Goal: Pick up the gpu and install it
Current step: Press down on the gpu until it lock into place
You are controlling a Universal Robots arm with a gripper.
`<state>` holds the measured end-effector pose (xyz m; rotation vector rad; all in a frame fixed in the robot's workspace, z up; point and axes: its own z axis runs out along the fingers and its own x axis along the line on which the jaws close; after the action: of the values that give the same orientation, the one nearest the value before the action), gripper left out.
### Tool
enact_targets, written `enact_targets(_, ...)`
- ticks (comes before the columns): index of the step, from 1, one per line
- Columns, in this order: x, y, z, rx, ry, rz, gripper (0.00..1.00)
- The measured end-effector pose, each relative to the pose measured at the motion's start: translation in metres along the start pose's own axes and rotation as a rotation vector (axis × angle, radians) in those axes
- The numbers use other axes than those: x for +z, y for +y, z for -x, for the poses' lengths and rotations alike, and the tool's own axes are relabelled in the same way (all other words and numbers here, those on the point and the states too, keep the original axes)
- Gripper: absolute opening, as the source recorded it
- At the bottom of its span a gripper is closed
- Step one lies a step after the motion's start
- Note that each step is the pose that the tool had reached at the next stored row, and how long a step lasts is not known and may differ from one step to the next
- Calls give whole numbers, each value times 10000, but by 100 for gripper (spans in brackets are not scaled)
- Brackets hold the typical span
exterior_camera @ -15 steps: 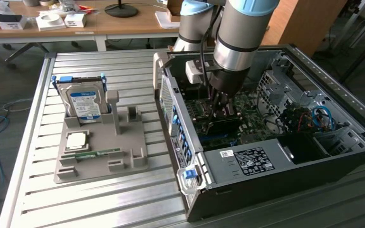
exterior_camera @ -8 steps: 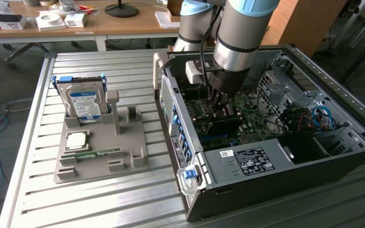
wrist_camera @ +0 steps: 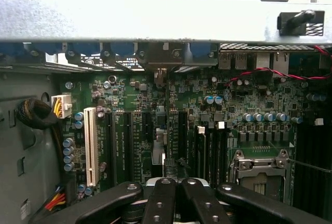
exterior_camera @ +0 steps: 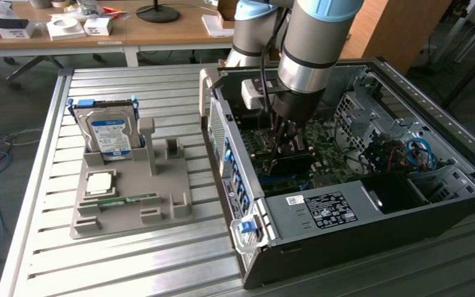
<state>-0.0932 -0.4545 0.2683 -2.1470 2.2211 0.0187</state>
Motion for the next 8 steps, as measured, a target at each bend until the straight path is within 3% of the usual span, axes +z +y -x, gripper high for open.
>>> enact_targets(8, 9, 0, 0, -1, -3, -1, 11)
